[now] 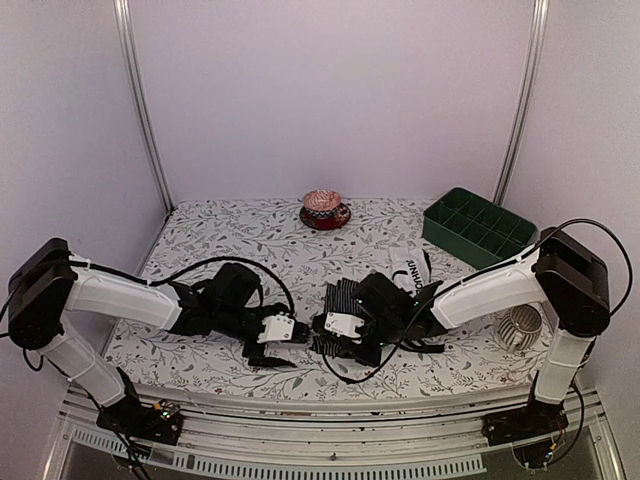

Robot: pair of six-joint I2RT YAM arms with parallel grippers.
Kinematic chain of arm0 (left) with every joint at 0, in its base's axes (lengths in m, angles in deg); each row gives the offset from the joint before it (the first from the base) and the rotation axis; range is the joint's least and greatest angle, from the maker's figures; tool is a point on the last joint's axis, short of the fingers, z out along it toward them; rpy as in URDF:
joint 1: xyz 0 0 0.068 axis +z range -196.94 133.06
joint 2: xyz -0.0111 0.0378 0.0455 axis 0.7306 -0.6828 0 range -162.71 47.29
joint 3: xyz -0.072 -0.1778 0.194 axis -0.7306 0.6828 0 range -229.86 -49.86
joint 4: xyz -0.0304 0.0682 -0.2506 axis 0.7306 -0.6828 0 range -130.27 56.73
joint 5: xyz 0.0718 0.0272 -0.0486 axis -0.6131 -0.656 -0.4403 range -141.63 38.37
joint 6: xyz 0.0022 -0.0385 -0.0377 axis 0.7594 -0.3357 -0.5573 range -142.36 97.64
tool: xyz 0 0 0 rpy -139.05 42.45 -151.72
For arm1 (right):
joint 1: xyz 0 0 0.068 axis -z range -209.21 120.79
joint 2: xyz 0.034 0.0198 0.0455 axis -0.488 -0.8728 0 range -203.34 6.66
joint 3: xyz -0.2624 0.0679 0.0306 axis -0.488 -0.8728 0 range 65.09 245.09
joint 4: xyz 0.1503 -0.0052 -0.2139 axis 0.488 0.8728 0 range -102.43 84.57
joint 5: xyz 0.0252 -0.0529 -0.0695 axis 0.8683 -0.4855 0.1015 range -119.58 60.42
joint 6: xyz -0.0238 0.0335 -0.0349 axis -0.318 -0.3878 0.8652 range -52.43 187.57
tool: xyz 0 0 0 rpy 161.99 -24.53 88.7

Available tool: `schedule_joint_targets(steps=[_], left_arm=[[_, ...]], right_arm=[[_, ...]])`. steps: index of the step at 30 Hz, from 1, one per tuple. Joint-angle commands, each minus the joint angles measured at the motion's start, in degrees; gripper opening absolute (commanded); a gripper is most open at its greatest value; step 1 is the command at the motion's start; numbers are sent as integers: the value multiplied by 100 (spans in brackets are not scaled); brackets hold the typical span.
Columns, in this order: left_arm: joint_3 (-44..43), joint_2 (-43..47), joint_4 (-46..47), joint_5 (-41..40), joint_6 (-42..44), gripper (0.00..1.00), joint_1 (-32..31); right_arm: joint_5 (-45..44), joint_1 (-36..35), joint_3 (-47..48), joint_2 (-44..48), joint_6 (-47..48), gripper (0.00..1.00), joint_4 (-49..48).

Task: Roll the underwear
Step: Roll the underwear at the center of the board.

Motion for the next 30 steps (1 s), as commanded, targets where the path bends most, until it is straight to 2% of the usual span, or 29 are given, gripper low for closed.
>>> schedule_joint_targets(steps=[1,7,13,24,30], left_arm=[[394,217,1373,-647,143,85,-295],[685,-7,2109,-1287,242,85,-809],[653,-465,2445,-1926,300,78,-1191],[725,-1053,3091,-2822,664,67,-1659],[813,-1219,3336,-3055,863,56,-1806]], right_arm=[[1055,313,129,-279,-337,6,703],[2184,624,343,-513,-481,8,928],[2751,690,637,-905,-609,8,1136],[2807,741,746,-1076,-647,8,1198],[2831,777,737,-1096,-647,8,1199]])
